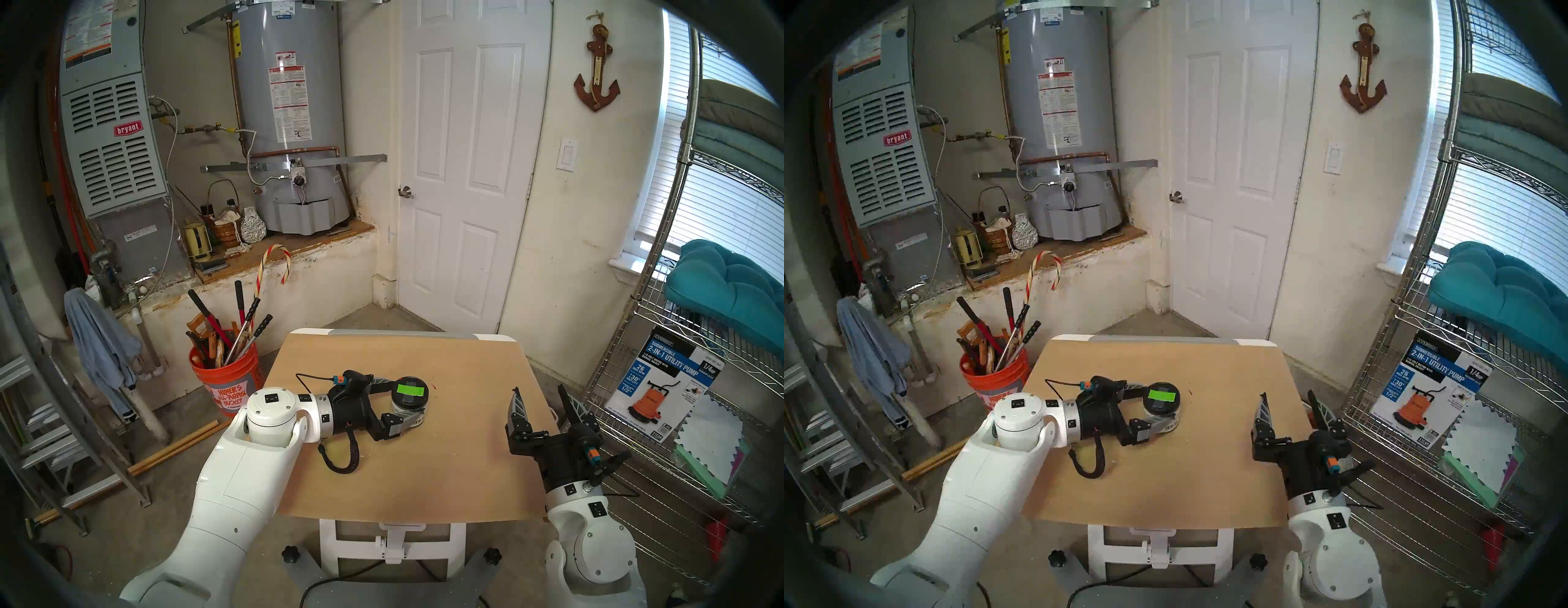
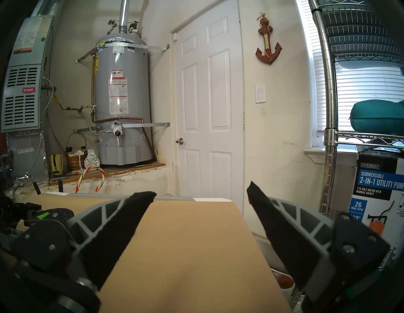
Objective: Open paint jar
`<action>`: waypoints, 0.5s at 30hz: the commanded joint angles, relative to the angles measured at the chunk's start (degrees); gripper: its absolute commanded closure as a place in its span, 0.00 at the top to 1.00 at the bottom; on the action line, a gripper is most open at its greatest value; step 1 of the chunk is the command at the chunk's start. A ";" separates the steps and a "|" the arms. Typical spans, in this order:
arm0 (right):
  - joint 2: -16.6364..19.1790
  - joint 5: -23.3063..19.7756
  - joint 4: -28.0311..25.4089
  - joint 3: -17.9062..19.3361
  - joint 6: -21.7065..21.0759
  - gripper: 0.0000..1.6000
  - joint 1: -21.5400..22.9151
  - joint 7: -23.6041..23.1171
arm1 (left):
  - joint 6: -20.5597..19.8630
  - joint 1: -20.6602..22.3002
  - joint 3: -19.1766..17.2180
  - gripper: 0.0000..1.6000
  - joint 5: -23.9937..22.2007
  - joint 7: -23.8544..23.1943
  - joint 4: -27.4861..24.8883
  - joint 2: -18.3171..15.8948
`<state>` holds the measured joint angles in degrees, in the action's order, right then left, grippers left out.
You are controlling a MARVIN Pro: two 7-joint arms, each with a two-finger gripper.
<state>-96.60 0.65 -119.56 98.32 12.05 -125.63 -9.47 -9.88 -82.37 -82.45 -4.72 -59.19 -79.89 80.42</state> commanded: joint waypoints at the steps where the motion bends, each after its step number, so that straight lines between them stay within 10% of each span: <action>1: 0.09 0.09 -1.38 -0.08 0.24 1.00 0.08 -0.08 | -0.15 0.76 -0.24 1.00 -0.34 0.02 -1.14 0.39; 15: 0.09 0.09 -1.39 -0.08 0.24 1.00 0.08 -0.08 | -0.17 0.73 -0.47 1.00 -0.08 -0.18 -1.13 0.60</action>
<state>-96.60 0.65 -119.56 98.32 12.05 -125.63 -9.47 -9.88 -82.35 -82.77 -4.59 -59.48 -79.89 80.74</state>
